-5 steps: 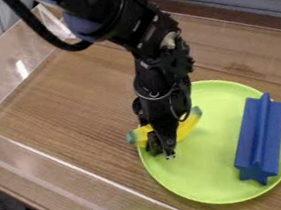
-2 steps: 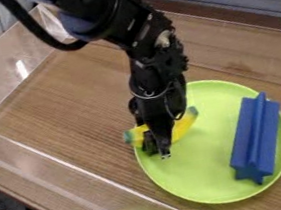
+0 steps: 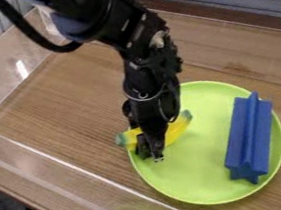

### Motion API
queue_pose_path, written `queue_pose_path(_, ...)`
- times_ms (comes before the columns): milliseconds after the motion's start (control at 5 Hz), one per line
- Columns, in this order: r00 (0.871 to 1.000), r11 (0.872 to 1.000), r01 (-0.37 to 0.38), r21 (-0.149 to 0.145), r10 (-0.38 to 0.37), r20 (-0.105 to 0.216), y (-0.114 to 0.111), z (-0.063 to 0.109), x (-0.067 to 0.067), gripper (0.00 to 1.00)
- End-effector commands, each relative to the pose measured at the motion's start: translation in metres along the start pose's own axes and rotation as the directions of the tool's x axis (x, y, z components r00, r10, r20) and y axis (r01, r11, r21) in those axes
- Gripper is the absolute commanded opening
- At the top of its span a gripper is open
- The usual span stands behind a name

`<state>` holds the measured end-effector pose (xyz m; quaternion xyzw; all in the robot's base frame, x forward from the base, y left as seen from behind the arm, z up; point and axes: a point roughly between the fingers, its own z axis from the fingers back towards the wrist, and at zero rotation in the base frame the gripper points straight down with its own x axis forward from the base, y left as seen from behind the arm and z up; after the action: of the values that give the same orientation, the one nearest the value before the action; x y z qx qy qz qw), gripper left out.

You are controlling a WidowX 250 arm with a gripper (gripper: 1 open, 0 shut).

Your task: Remove the banana from inside the green plate and put it on the table

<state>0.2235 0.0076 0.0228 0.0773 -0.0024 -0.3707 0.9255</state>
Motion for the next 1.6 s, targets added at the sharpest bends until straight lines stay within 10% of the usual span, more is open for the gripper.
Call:
queue_pose_path(0, 1.0, 1.0, -0.011, -0.001, 0.011, -0.002, 0.004, 0.004, -0.005, 0.0)
queue_pose_path(1400, 0.999, 0.999, -0.029, -0.024, 0.029, 0.023, 0.007, 0.019, -0.013, 0.0)
